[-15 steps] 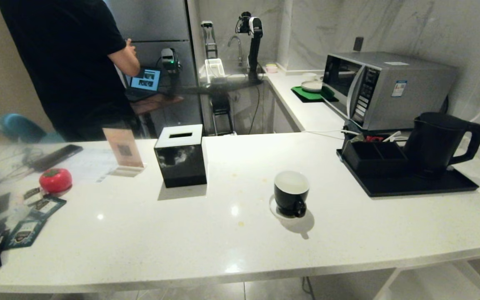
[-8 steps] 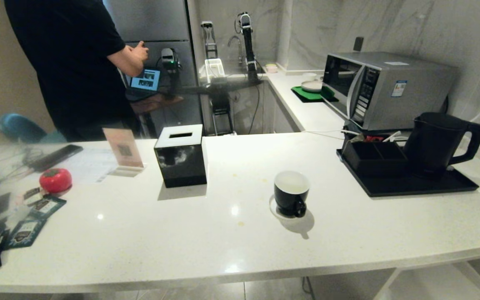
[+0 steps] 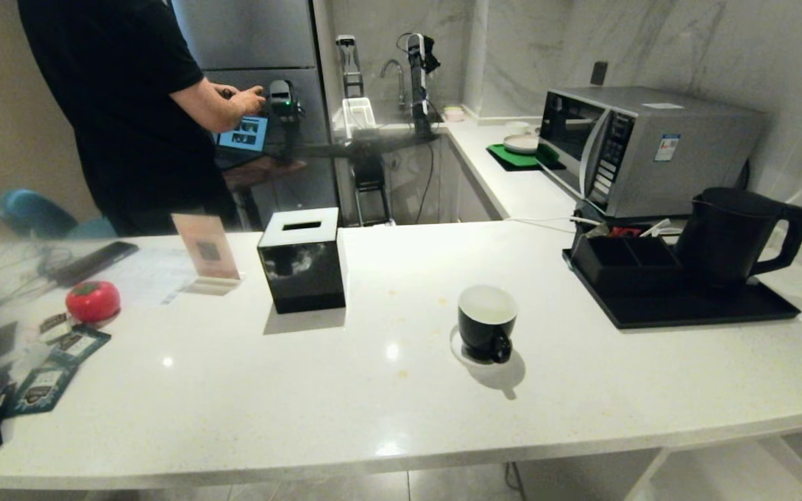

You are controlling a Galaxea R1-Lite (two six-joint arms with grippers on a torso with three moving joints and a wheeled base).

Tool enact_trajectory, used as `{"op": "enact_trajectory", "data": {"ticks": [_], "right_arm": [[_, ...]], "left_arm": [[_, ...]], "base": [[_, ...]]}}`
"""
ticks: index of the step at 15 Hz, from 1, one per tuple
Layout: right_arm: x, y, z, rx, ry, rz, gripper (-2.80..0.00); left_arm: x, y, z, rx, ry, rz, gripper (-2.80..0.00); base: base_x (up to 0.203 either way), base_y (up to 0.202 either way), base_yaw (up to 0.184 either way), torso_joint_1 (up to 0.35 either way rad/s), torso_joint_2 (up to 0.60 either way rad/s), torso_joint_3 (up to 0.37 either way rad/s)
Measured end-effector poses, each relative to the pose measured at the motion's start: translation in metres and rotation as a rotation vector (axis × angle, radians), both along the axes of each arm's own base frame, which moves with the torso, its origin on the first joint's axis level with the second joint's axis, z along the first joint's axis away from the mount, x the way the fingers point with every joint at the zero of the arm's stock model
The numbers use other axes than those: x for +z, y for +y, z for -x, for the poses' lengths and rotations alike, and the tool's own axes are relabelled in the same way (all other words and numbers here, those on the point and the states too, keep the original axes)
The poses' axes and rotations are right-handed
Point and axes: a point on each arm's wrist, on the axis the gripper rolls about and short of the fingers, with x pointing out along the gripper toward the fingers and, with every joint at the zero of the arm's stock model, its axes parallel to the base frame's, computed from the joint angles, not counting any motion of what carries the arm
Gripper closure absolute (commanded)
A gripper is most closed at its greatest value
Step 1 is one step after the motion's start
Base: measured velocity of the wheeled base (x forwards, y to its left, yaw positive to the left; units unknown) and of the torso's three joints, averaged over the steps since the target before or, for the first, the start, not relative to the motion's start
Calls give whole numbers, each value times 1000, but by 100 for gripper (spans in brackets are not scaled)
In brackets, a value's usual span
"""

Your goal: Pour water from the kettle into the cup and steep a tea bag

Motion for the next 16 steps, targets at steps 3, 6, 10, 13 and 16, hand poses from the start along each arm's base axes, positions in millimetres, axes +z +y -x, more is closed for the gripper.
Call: {"op": "enact_trajectory", "data": {"ticks": [3,6,10,13,16], "right_arm": [[15,-5,-31,-38,27,0,0],[27,-9,-64,-57,59,8,0],[34,-13,-107,-59,106,48,0],[33,-16,-143,-57,152,62,0],[28,-19,-184,-56,195,65,0]], "left_arm": [[0,0,0,0,0,0,0],[0,0,0,0,0,0,0],[0,0,0,0,0,0,0],[0,0,0,0,0,0,0],[0,0,0,0,0,0,0]], "base": [[0,0,0,0,0,0],[0,0,0,0,0,0],[0,0,0,0,0,0],[0,0,0,0,0,0],[0,0,0,0,0,0]]}}
